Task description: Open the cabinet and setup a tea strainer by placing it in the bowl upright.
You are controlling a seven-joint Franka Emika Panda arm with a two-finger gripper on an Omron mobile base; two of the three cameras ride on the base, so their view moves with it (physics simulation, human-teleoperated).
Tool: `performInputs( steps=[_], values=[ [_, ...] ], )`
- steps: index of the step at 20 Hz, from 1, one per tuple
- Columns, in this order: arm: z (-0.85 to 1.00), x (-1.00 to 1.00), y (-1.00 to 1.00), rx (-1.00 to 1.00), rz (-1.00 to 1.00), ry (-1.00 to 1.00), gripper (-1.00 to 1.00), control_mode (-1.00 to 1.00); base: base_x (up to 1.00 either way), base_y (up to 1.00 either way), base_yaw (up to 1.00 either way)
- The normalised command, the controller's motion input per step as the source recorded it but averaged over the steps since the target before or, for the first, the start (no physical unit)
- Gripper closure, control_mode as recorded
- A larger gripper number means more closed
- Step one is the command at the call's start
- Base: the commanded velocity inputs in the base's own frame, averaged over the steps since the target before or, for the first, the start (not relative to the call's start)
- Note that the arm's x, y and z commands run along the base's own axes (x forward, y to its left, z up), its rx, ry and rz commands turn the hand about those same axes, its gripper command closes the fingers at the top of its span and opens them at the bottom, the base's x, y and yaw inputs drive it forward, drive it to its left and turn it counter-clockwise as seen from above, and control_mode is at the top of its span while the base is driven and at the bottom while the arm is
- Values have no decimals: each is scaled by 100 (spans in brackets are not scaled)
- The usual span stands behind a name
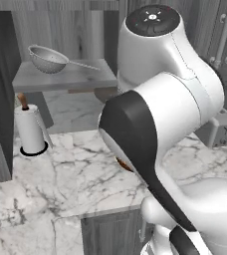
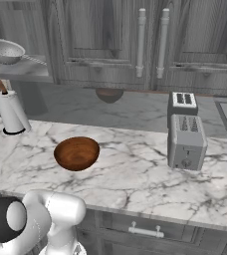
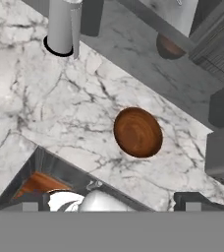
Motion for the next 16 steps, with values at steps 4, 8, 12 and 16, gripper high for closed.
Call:
performInputs(
  steps=[4,8,12,16],
  values=[
    [-8,36,0,-3,5,-24,-100,-100,0,0,0],
    [0,50,0,0,3,-22,-100,-100,0,0,0],
    [0,51,2,3,0,-17,-100,-100,0,0,0],
    [0,46,10,11,0,-21,-100,-100,0,0,0]
  ],
)
